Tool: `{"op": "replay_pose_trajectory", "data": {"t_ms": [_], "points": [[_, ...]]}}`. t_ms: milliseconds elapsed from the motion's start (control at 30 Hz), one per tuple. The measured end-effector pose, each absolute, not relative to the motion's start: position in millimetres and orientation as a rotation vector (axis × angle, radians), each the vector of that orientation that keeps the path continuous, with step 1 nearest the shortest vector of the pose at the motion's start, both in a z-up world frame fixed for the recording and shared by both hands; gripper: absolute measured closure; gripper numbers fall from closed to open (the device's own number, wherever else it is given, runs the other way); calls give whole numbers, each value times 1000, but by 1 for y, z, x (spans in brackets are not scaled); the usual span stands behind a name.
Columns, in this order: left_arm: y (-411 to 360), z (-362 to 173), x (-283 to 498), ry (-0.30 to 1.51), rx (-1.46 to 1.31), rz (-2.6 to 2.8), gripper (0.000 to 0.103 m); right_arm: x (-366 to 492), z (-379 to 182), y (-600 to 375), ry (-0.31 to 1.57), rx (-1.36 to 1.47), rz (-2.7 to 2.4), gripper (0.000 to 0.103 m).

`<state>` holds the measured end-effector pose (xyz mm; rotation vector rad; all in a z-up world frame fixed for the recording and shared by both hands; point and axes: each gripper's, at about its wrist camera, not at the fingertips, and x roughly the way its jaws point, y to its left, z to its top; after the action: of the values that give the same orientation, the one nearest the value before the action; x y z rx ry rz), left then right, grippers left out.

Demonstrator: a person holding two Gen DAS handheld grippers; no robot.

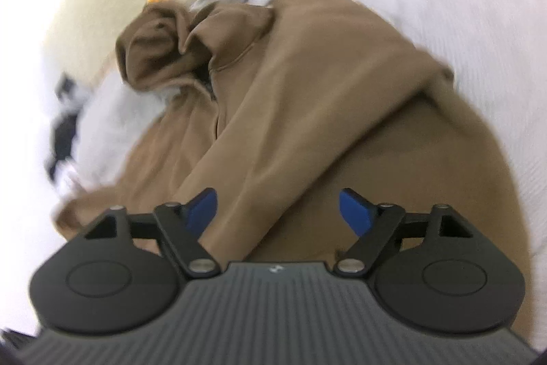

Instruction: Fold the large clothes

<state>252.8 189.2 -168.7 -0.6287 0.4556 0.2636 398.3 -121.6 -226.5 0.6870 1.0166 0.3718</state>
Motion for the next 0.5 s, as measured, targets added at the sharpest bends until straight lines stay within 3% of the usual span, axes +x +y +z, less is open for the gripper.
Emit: {"op": "replay_pose_trajectory", "data": {"t_ms": [67,233,367,400,500], "points": [[184,-172,265,472,-615,254,48,408,-246,-125,1040,753,389,31],[171,-180,295,498,-554,220,62,434,-270,-119,1027,819,450,52],[158,-191,317,544,-497,191,73,449,-271,-110,1002,771,508,57],[155,-193,322,556,-491,180,75,452,-270,-107,1004,752,519,62],[146,-202,335,586,-472,130,76,456,-272,-106,983,726,542,71]]}}
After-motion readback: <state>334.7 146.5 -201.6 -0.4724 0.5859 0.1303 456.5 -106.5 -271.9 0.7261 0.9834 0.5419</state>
